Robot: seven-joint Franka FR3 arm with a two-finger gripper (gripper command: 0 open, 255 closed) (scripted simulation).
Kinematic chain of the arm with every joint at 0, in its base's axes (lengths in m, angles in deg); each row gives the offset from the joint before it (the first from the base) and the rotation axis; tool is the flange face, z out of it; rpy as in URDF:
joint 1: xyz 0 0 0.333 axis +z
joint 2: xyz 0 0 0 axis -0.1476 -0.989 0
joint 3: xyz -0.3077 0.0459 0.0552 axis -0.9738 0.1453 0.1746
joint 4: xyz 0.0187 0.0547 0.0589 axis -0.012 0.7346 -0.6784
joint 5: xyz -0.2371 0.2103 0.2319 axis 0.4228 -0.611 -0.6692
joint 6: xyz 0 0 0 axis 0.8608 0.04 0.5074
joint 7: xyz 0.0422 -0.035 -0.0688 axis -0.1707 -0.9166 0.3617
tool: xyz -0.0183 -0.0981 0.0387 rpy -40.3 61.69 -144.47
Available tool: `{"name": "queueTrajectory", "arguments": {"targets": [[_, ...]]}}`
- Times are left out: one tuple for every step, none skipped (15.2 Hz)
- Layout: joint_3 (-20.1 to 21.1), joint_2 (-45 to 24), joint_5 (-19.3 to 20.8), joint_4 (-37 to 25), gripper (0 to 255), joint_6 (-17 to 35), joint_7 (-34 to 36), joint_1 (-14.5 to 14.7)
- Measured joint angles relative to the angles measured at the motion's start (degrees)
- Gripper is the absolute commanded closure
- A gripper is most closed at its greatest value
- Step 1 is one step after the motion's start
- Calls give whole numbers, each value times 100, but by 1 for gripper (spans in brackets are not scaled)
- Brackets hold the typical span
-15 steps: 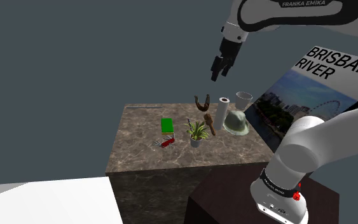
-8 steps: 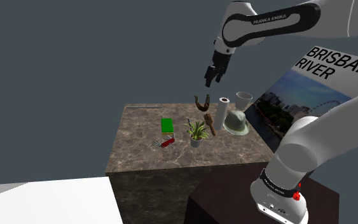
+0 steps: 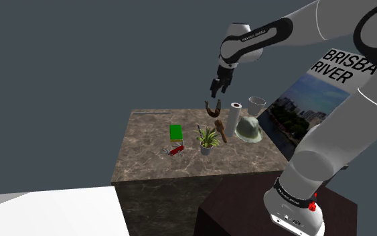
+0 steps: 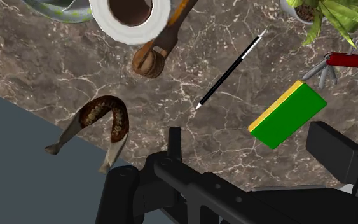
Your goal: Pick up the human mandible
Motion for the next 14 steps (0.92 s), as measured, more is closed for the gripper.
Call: {"name": "queueTrajectory", "arguments": {"targets": [[-50, -136, -22, -53, 0, 71, -69, -19], [-102, -325, -67, -127, 0, 175, -148, -33], [-158, -557, -129, -237, 0, 284, -242, -48], [-209, -763, -186, -270, 0, 436, -336, -69], [-231, -996, -258, -364, 0, 561, -390, -71], [-254, -1207, -326, -473, 0, 647, -454, -81], [-304, -1449, -417, -611, 0, 731, -587, -125], [-329, -1721, -520, -770, 0, 821, -693, -158], [-352, -1910, -596, -884, 0, 874, -790, -200], [-360, -2120, -678, -1003, 0, 948, -869, -235], [-363, -2298, -744, -1136, 0, 971, -926, -267], [-371, -2526, -836, -1311, 0, 1007, -1032, -331], [-364, -2736, -914, -1449, 0, 1056, -1099, -376], [-345, -3013, -1015, -1657, 0, 1105, -1181, -438]]}}
